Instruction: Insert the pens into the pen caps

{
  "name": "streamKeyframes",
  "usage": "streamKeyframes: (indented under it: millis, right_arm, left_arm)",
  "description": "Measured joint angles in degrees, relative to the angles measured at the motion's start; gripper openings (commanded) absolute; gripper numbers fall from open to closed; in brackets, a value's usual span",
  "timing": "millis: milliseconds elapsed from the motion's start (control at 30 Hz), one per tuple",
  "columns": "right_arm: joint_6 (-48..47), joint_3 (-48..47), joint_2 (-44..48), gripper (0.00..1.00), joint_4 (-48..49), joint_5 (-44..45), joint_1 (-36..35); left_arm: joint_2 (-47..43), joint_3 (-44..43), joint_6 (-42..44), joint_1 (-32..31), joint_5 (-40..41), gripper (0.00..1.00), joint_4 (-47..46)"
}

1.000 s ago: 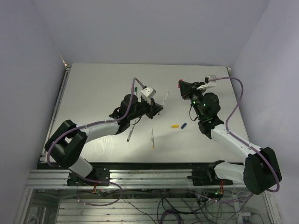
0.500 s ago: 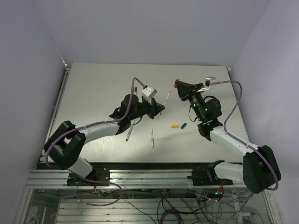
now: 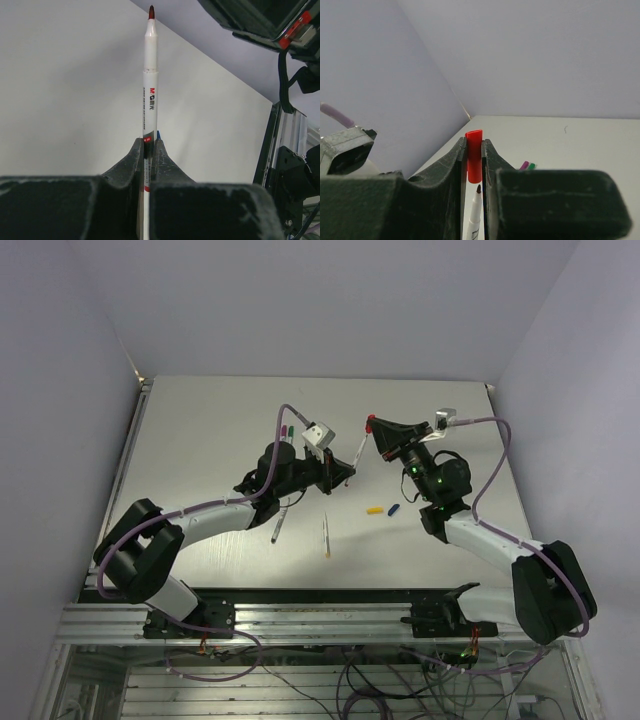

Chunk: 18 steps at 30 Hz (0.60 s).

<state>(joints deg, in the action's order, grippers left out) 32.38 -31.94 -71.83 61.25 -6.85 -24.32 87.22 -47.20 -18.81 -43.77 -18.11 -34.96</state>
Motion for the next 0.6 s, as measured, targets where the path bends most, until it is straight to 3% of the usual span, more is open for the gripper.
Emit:
streamKeyframes:
  millis: [600]
  right_arm:
    - [0.2,0.9,-0.7,0.00,2.3,-0.3,0.0]
  left_arm:
    - [0.0,0.0,-1.1,0.0,-0.9,0.07,-1.4]
